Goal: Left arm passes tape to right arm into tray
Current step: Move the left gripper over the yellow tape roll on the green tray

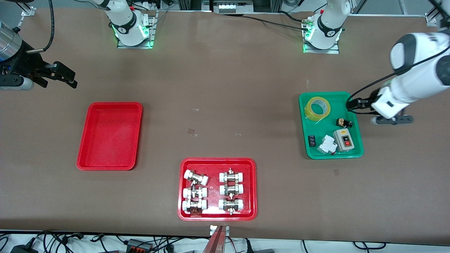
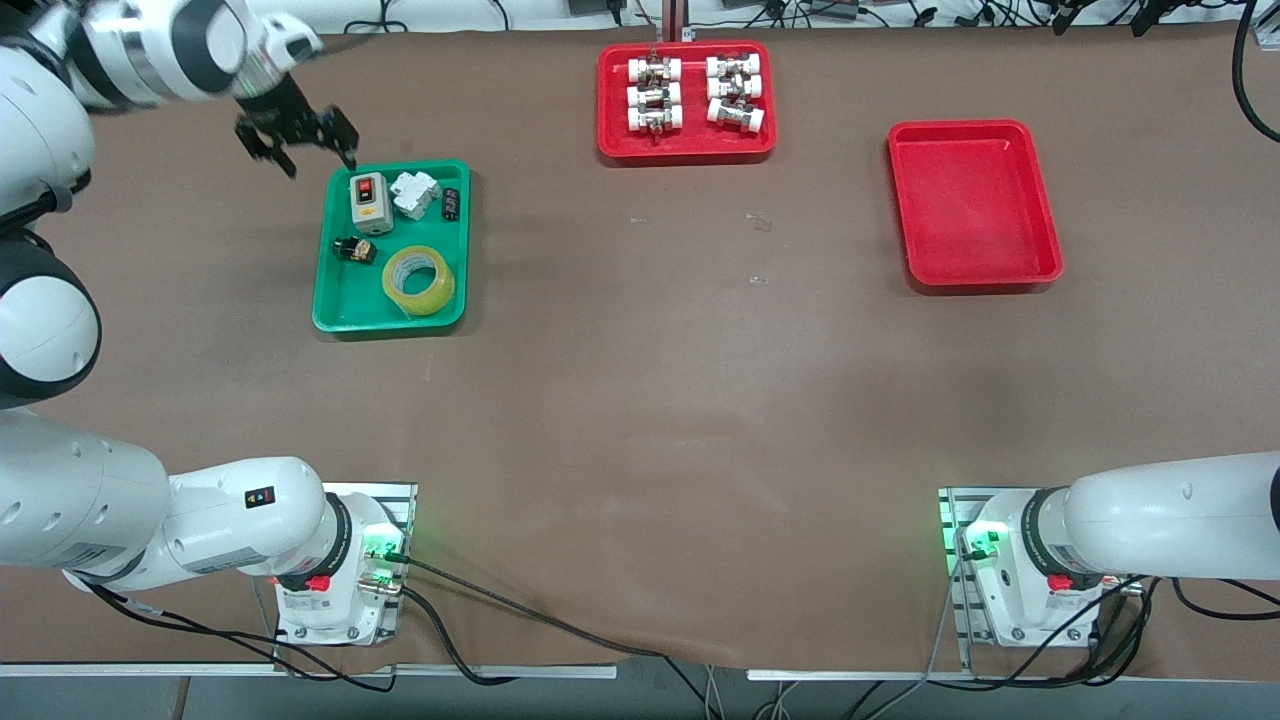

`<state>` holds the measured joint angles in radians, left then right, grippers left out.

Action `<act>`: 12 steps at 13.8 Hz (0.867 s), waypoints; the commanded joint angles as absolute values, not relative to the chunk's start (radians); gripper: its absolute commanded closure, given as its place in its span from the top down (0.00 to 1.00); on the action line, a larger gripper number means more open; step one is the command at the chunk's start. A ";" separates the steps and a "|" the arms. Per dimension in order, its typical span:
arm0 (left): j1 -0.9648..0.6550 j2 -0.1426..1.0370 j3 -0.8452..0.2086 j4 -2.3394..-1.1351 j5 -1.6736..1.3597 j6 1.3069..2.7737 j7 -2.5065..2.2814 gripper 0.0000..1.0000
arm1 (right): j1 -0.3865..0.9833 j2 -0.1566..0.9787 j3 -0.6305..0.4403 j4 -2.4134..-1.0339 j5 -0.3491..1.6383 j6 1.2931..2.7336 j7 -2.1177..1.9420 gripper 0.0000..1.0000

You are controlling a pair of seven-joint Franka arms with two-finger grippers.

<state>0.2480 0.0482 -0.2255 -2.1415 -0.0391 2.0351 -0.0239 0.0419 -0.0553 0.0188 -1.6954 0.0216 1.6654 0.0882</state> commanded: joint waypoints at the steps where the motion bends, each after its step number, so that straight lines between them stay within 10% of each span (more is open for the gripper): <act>1: 0.265 0.021 -0.242 -2.264 -0.061 2.112 -0.018 1.00 | 0.043 -0.046 0.021 -1.672 0.025 1.646 0.100 1.00; 12: 0.264 0.190 -0.288 -2.425 -0.064 2.474 -0.012 1.00 | 0.043 -0.051 0.021 -1.672 0.025 1.646 0.100 1.00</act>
